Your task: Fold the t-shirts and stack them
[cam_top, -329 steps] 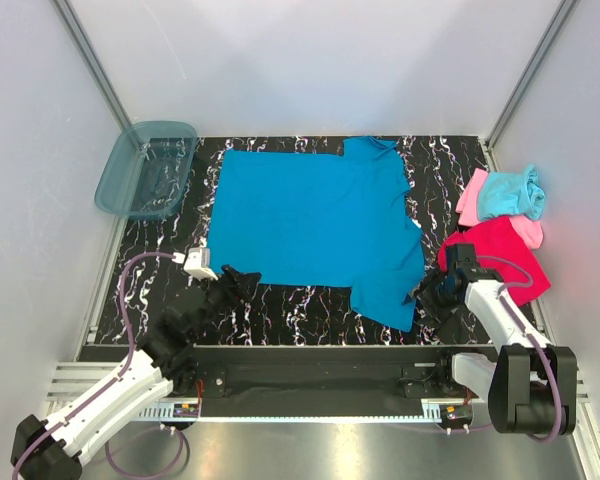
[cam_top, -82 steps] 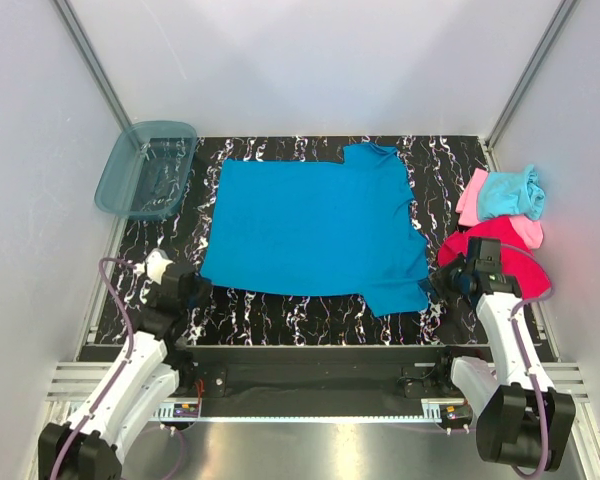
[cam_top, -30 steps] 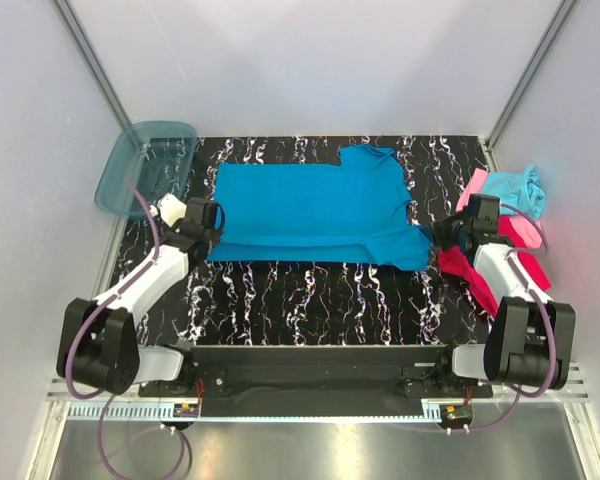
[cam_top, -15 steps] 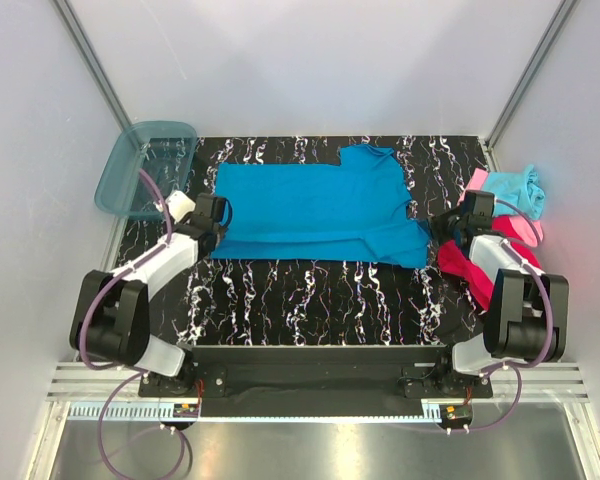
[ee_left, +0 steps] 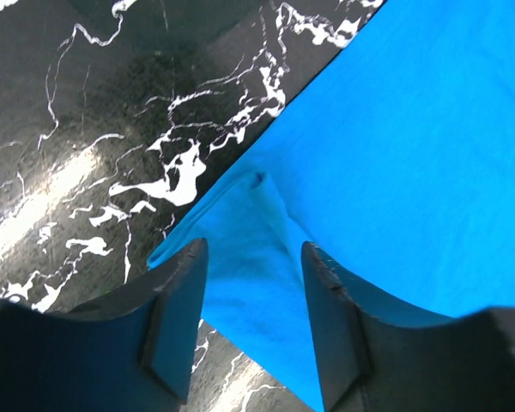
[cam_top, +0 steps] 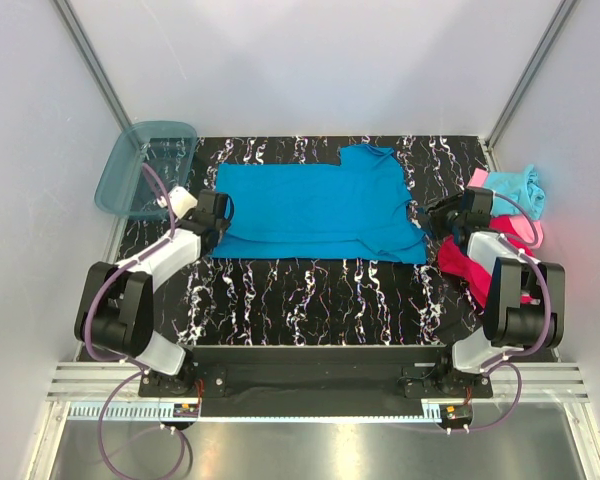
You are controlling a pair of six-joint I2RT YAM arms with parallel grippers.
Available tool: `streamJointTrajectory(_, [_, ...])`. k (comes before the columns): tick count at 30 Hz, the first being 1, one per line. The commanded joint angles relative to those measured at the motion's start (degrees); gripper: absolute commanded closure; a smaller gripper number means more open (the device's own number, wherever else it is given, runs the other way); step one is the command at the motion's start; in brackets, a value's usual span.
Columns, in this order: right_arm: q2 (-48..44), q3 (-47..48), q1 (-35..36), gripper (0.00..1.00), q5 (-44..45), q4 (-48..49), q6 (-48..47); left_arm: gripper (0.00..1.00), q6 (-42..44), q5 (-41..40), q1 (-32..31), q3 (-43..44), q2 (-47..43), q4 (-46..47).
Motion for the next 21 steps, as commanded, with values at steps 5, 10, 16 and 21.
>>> streamJointTrajectory(5, [-5.11, 4.58, 2.82, 0.42, 3.73, 1.75, -3.58, 0.46, -0.10, -2.99, -0.53, 2.30, -3.33, 2.90])
streamJointTrajectory(10, [-13.29, 6.17, 5.99, 0.42, 6.63, -2.90, -6.66, 0.46, 0.61, -2.20, -2.46, -0.07, -10.00, 2.98])
streamJointTrajectory(16, [-22.17, -1.21, 6.16, 0.43, 7.34, -6.16, -9.73, 0.46, 2.36, 0.69, -4.93, -10.08, -16.86, 9.82])
streamJointTrajectory(21, [-19.11, -4.46, 6.86, 0.43, 4.62, -5.46, -10.09, 0.46, 4.56, 5.27, -6.15, -13.96, -13.55, 16.95])
